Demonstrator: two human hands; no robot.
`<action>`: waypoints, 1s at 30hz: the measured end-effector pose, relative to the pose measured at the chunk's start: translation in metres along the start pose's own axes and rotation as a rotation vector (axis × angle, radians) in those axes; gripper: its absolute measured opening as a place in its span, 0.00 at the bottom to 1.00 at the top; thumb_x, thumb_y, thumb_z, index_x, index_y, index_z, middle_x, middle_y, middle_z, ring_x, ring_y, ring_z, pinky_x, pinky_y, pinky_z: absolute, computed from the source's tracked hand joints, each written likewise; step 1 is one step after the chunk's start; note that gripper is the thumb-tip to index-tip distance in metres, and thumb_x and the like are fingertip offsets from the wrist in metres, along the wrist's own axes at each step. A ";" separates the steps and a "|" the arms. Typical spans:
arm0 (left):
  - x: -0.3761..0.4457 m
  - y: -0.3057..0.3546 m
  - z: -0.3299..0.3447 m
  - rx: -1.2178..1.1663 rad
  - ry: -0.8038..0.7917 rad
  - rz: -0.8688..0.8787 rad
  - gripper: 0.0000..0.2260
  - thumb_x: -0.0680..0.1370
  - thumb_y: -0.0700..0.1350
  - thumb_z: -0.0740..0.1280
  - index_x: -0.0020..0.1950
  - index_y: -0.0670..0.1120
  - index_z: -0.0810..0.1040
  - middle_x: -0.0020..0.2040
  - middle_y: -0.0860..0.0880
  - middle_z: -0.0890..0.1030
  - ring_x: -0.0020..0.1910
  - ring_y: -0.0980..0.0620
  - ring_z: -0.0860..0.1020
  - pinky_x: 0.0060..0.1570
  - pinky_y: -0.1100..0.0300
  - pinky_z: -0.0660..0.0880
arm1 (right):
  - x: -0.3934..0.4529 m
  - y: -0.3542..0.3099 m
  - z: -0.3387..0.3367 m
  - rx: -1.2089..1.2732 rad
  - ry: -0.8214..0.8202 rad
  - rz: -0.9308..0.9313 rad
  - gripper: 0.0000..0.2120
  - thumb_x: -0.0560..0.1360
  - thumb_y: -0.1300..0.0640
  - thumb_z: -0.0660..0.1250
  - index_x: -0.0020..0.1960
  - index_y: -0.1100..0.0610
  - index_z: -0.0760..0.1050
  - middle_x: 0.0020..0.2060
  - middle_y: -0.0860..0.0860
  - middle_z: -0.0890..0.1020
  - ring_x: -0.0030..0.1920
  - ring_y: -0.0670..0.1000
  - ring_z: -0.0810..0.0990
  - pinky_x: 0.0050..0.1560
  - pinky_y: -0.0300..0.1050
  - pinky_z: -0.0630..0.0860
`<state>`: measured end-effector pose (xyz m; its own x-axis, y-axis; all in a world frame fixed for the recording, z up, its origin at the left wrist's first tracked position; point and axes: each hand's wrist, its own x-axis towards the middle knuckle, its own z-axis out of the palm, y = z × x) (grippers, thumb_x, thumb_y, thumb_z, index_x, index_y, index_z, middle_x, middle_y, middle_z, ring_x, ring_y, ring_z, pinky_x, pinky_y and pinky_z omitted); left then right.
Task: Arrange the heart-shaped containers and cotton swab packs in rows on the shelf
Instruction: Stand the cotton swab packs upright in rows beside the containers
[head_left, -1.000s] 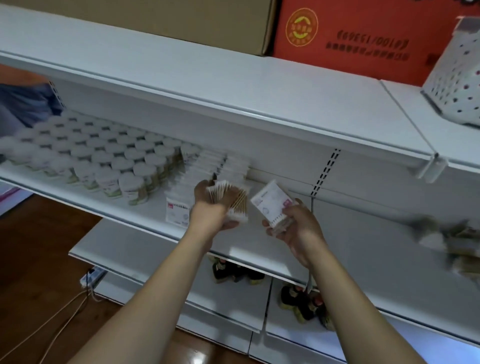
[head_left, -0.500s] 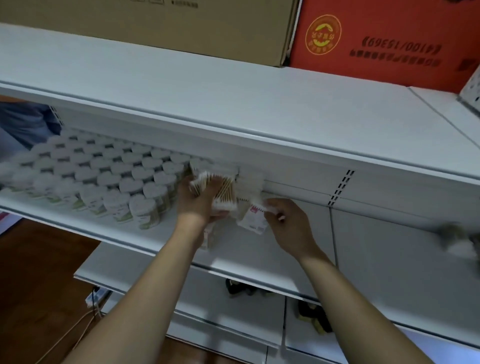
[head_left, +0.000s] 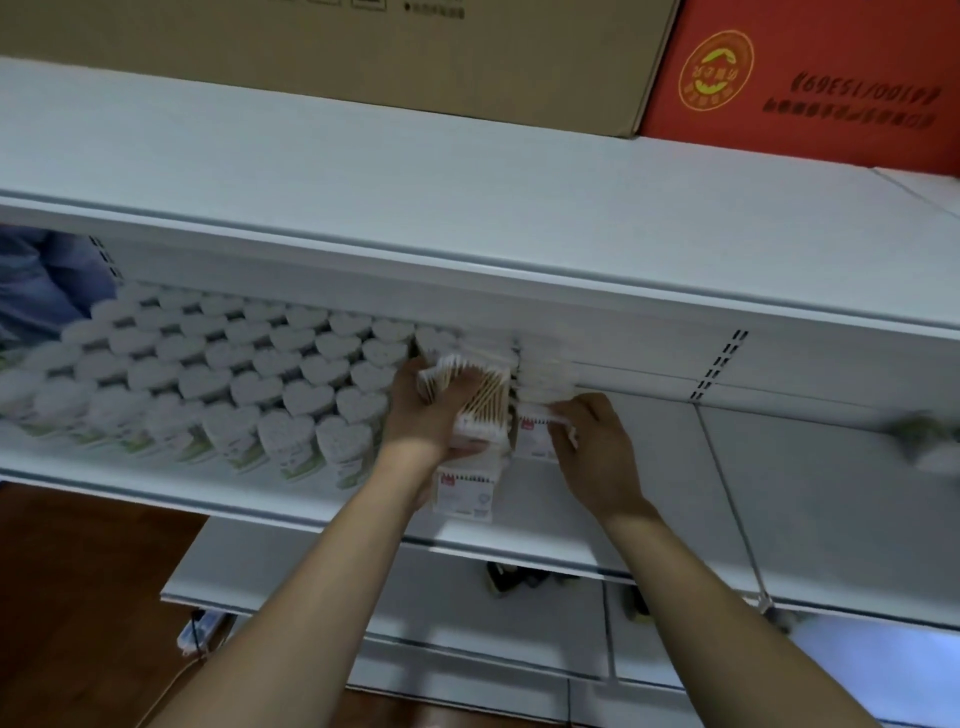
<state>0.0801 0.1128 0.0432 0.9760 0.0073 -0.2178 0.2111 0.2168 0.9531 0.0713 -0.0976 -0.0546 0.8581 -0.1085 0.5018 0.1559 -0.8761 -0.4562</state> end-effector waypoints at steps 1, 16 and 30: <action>0.001 0.000 -0.001 0.008 -0.012 -0.005 0.27 0.78 0.46 0.72 0.74 0.51 0.65 0.65 0.50 0.68 0.50 0.53 0.76 0.32 0.53 0.83 | -0.002 0.000 0.001 -0.012 0.018 -0.007 0.12 0.73 0.67 0.72 0.56 0.62 0.81 0.51 0.58 0.78 0.46 0.59 0.80 0.47 0.44 0.77; -0.002 -0.010 0.019 0.102 -0.107 0.009 0.37 0.66 0.65 0.75 0.71 0.56 0.67 0.68 0.51 0.72 0.62 0.46 0.78 0.52 0.40 0.81 | -0.008 -0.092 -0.051 0.559 -0.115 0.445 0.12 0.79 0.49 0.67 0.39 0.52 0.79 0.34 0.45 0.81 0.37 0.47 0.80 0.41 0.49 0.77; -0.024 -0.014 0.048 -0.123 -0.055 -0.025 0.16 0.83 0.42 0.63 0.70 0.52 0.67 0.62 0.45 0.77 0.54 0.41 0.82 0.40 0.45 0.83 | -0.030 -0.081 -0.062 0.275 0.251 0.073 0.12 0.77 0.45 0.68 0.53 0.51 0.82 0.55 0.49 0.78 0.60 0.49 0.76 0.61 0.41 0.73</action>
<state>0.0564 0.0625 0.0454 0.9726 -0.0522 -0.2266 0.2308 0.3341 0.9138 0.0026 -0.0529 0.0130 0.7302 -0.3075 0.6101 0.2543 -0.7065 -0.6605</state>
